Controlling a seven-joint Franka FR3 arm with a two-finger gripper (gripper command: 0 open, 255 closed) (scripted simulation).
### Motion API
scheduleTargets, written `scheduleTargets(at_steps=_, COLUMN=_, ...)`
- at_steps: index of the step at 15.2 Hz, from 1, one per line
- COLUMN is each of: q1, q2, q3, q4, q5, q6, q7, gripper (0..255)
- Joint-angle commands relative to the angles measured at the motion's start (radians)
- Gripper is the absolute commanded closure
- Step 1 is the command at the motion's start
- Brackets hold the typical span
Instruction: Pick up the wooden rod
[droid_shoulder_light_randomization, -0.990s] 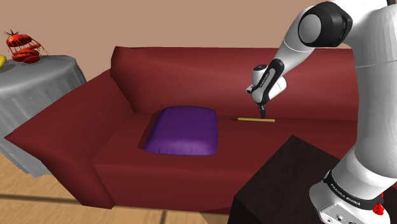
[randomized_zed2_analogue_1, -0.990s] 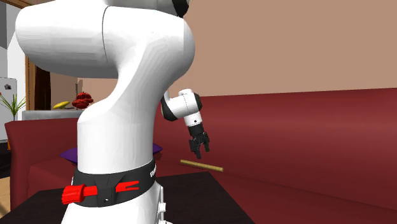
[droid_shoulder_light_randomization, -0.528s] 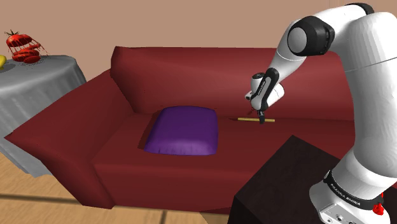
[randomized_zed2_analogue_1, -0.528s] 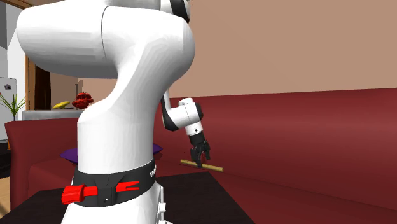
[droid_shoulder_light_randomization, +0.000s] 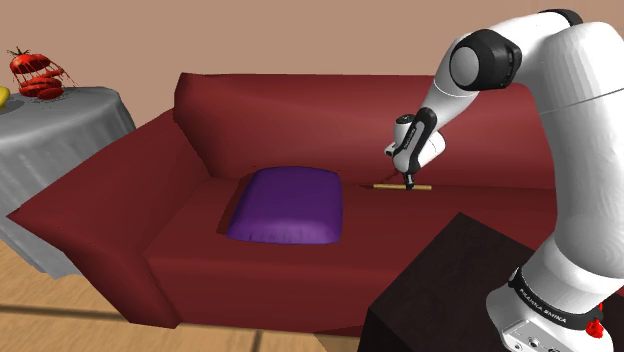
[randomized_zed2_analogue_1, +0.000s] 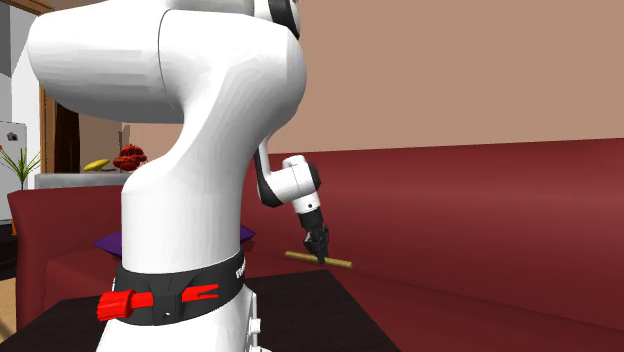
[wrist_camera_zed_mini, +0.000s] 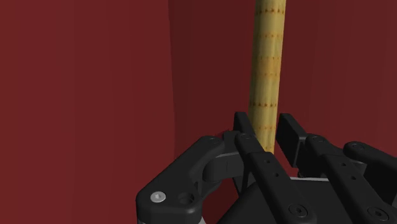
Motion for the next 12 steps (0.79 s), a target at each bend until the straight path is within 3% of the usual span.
scheduleTargets(at_steps=1, q1=-0.003, q2=0.010, q3=0.002, q4=0.002, q5=0.001, q6=-0.002, q7=-0.002, gripper=255)
scheduleTargets(at_steps=12, q1=0.026, q2=-0.112, q3=-0.020, q4=-0.060, q5=-0.014, q6=-0.062, q7=-0.007, gripper=255)
